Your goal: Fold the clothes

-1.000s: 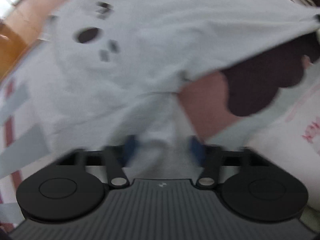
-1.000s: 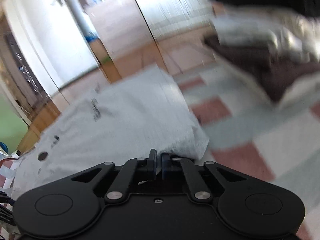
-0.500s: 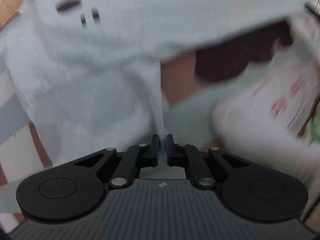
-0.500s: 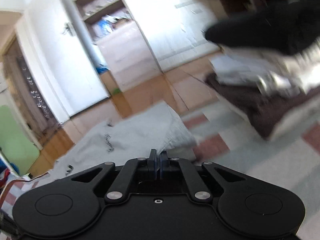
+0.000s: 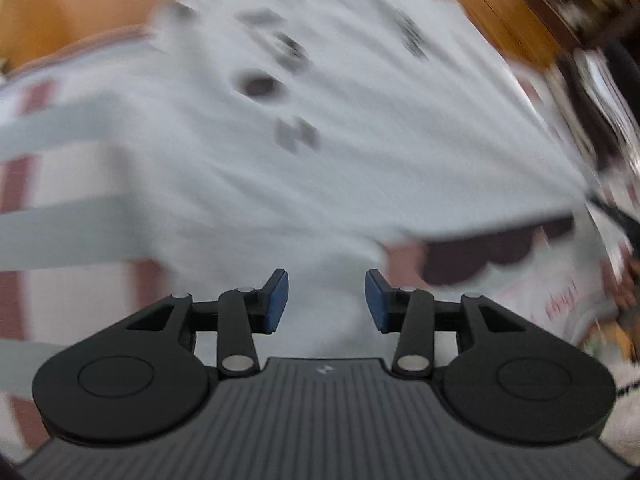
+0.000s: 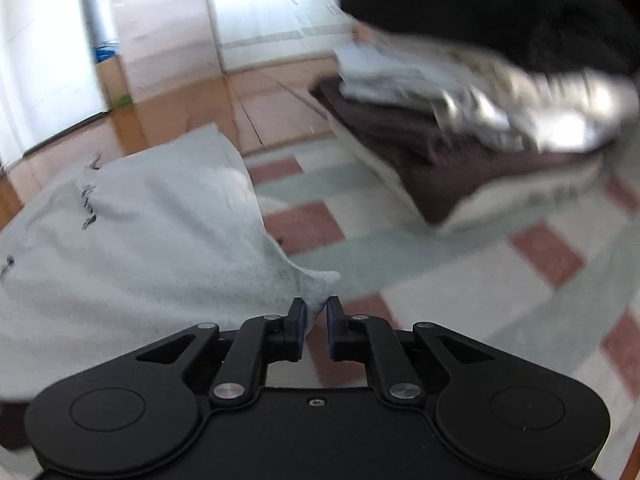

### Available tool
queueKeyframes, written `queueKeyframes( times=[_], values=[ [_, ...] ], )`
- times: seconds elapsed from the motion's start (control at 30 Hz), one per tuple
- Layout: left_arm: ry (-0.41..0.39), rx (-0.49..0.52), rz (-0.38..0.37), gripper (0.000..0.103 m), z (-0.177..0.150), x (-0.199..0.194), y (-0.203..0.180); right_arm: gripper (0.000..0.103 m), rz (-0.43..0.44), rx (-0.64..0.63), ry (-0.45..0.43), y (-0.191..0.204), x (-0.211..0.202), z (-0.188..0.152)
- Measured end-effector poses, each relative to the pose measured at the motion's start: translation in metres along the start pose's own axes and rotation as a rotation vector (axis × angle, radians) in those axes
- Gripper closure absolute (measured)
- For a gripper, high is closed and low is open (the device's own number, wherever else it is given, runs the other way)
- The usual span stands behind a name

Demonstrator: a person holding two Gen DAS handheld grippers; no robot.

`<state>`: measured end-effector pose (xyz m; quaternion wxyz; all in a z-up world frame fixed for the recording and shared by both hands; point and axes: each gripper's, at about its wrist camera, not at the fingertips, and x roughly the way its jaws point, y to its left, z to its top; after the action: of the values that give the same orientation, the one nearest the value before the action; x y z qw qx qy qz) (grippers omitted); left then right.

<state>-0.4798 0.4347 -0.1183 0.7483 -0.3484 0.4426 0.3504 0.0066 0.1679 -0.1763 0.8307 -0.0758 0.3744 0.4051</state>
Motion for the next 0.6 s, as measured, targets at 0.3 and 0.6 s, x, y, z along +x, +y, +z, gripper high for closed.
queueKeyframes(
  times=[0.3,0.6],
  values=[
    [-0.384,-0.431,-0.026,0.061,0.020,-0.132,0.102,0.059,0.490,0.050,0.112,0.034,-0.044,0.089],
    [-0.647,-0.477,-0.217,0.057,0.091,-0.165,0.060,0.047,0.484,-0.208,0.305,0.182,-0.085,0.278]
  ],
)
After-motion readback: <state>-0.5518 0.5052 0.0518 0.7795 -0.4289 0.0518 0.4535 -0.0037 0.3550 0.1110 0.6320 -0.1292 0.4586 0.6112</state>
